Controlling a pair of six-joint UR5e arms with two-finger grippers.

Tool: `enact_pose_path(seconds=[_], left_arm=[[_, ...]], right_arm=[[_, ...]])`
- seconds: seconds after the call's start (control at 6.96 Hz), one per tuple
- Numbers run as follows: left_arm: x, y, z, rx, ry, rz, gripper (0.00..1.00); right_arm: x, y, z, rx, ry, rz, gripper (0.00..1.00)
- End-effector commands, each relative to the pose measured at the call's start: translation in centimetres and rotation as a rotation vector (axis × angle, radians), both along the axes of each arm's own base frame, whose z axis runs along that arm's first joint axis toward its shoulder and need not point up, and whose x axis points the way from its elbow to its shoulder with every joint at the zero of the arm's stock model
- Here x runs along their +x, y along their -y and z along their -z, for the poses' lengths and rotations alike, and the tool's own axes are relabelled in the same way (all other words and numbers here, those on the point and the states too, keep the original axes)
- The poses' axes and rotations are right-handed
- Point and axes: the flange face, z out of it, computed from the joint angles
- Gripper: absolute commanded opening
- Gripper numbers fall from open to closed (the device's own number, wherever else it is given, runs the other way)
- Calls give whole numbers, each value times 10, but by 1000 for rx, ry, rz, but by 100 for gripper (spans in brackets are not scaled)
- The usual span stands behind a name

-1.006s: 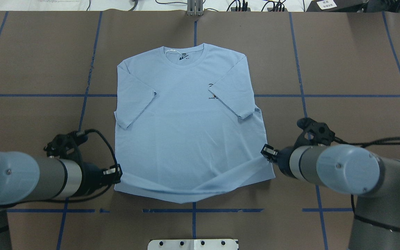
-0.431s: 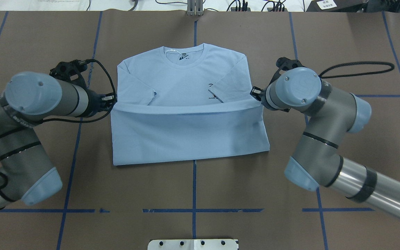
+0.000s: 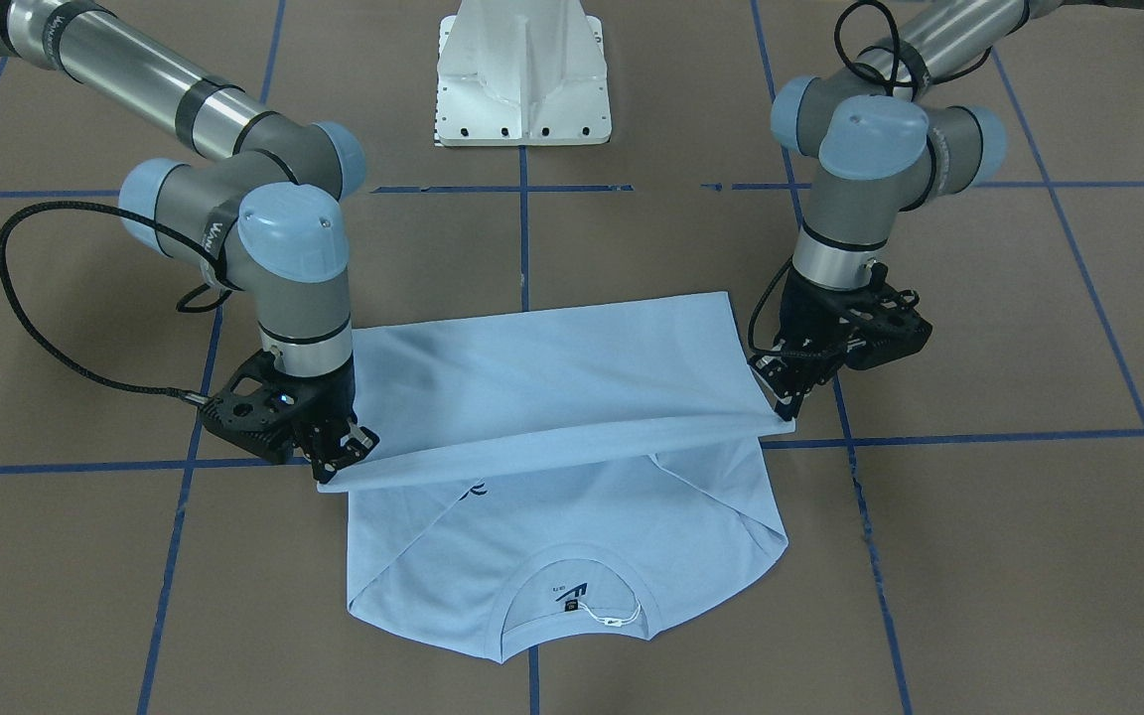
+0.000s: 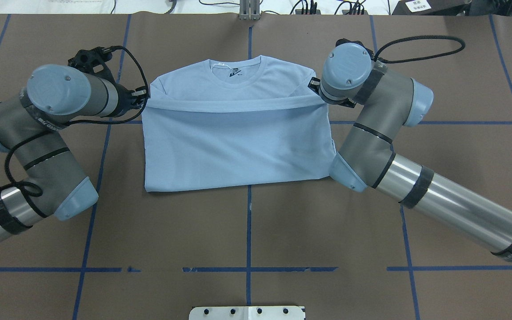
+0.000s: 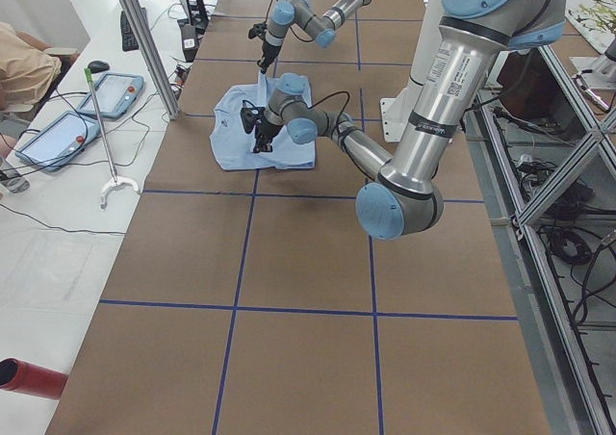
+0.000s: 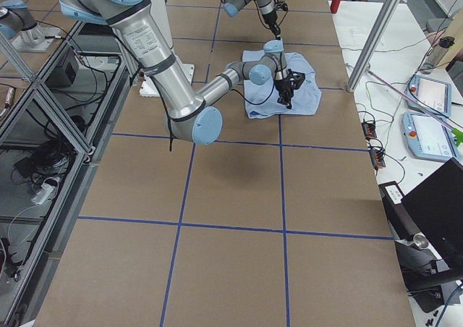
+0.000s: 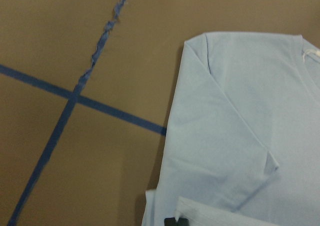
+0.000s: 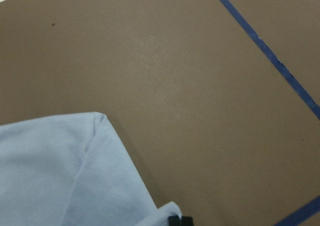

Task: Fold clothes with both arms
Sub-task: 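Lift the hem with both grippers and fold it toward the collar, then lower the folded hem near the collar and open both grippers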

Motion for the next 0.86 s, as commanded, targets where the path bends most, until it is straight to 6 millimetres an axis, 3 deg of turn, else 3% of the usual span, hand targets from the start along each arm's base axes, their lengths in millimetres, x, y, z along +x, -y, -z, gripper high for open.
enact_pose_path(seconds=[0.0,0.29,0.72], left_arm=[[17,30,-23,51,-18,47,0],[24,40,-30,57,-17,53,0],[30,44,-47,60,-20,52,0]], right_arm=[[-10,37,-14,31,14,-2,0],[-23,61,-5,28,9,-11,0],[-23,73,1,24,5,-18,0]])
